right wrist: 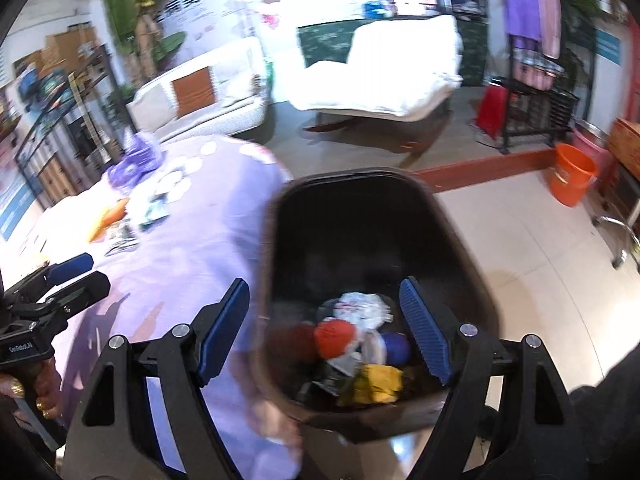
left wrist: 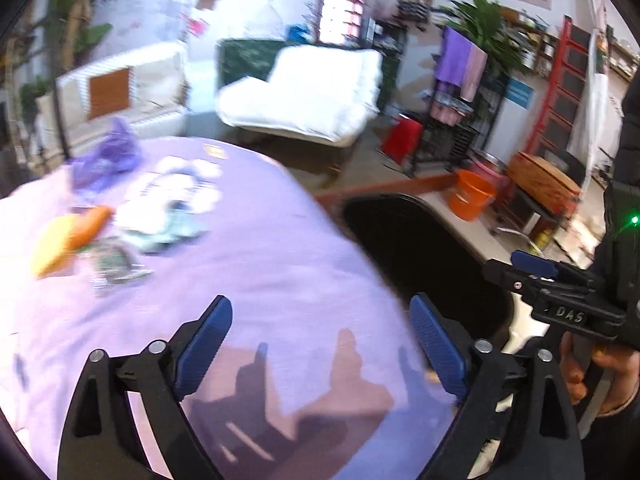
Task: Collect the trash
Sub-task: 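Move both tools back over the remaining trash on the bed, then grasp the yellow foam sleeve with the left tool while the right tool grasps a white tissue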
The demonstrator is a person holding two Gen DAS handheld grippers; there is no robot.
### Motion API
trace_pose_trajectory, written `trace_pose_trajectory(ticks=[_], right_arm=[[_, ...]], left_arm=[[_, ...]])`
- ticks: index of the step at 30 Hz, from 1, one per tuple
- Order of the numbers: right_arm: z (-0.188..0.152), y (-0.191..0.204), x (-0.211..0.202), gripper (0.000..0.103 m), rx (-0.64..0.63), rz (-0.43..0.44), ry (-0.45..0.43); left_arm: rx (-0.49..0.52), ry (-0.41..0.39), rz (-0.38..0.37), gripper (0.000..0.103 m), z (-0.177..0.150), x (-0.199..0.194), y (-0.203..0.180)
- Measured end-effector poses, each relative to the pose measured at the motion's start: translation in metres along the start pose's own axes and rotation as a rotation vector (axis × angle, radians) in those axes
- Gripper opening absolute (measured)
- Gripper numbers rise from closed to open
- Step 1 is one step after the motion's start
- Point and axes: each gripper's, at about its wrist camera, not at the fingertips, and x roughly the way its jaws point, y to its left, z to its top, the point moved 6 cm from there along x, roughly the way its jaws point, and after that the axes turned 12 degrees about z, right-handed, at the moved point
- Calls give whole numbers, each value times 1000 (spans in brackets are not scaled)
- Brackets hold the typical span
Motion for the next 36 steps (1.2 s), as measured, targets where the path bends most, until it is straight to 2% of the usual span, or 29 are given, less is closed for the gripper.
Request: trace_pose_trajectory(ticks=[9,12,16,20,27,33,36], right_arm=[[16,97,53,77,-129,166,57],[26,130,73,77,-166,217,77],[36,164,104,77,-197,261,110],[43,188,135,73,-211,290,151],[67,215,187,69,-259,282,189],[82,224,228,64,-249,289,222],[88,229,250,63,-234,283,241]], left_arm=[[-101,15,215,94,-14,-10,112],[-118,-3,281,94,-18,-13,152],[-142,16,335,94,-20,-8,195],[-123,40,388,94,-18,4,222],[-115,49,409,94,-3,39,258],[-15,83,458,94,7,68,266],[7,91,440,94,11,77,266]])
